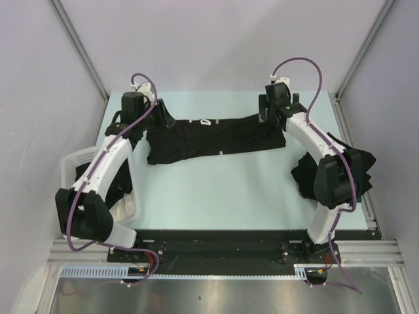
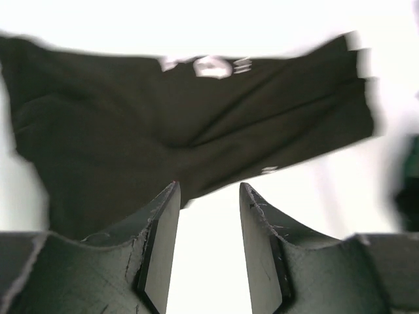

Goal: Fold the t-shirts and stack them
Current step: Fold the tshirt

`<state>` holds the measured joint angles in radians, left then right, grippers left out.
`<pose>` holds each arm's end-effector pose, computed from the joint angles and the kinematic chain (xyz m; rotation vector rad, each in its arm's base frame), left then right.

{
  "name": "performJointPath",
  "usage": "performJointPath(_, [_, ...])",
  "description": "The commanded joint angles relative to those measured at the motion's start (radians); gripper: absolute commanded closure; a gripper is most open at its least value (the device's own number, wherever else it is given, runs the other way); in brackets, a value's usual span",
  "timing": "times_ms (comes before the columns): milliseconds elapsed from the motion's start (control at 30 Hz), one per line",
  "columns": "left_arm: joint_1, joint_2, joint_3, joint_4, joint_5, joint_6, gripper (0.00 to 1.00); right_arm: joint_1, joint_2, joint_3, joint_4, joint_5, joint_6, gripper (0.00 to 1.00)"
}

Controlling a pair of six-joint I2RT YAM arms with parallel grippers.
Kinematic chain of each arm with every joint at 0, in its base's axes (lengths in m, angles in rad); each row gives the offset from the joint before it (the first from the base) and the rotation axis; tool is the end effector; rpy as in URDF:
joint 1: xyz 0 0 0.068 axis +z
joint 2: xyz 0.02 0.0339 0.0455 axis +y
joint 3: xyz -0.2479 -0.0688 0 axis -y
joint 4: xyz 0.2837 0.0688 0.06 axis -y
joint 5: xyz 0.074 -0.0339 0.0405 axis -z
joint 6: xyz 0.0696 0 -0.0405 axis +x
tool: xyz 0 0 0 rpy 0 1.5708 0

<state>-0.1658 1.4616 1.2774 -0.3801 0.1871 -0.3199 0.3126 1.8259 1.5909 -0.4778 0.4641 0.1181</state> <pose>0.3955 -0.0793 0.2908 -0.0550 2.1622 -0.4827 0.4620 0.1166 0.2566 0.0230 2.2107 -0.2926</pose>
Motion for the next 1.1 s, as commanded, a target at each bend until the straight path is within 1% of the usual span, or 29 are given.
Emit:
performJointPath(0, [-0.005, -0.078, -0.033, 0.158, 0.186, -0.097, 0.54, -0.036, -0.031, -0.019, -0.026, -0.086, 0.047, 0.0])
performJointPath(67, [-0.005, -0.078, -0.023, 0.121, 0.198, -0.081, 0.55, -0.067, -0.007, -0.026, -0.053, -0.136, 0.08, 0.0])
performJointPath(167, [-0.006, -0.096, -0.026, 0.075, 0.209, -0.041, 0.57, -0.072, 0.018, -0.045, -0.048, -0.147, 0.062, 0.0])
performJointPath(333, [-0.005, -0.142, -0.036, 0.006, 0.173, 0.028, 0.55, -0.078, 0.073, -0.074, -0.028, -0.165, 0.034, 0.0])
performJointPath(433, [-0.006, -0.15, -0.036, -0.029, 0.163, 0.05, 0.54, -0.095, 0.096, -0.106, -0.012, -0.205, 0.046, 0.0])
performJointPath(567, [-0.006, -0.142, -0.027, -0.054, 0.161, 0.056, 0.54, -0.119, 0.093, -0.163, 0.039, -0.237, 0.072, 0.0])
performJointPath(767, [-0.005, -0.139, -0.01, -0.063, 0.166, 0.059, 0.55, -0.168, 0.102, -0.195, 0.065, -0.246, 0.069, 0.0])
performJointPath(967, [-0.008, -0.13, -0.006, -0.059, 0.172, 0.055, 0.55, -0.205, 0.113, -0.204, 0.097, -0.266, 0.074, 0.04])
performJointPath(1067, [-0.008, -0.129, 0.0, -0.063, 0.17, 0.058, 0.56, -0.216, 0.127, -0.206, 0.105, -0.28, 0.084, 0.07])
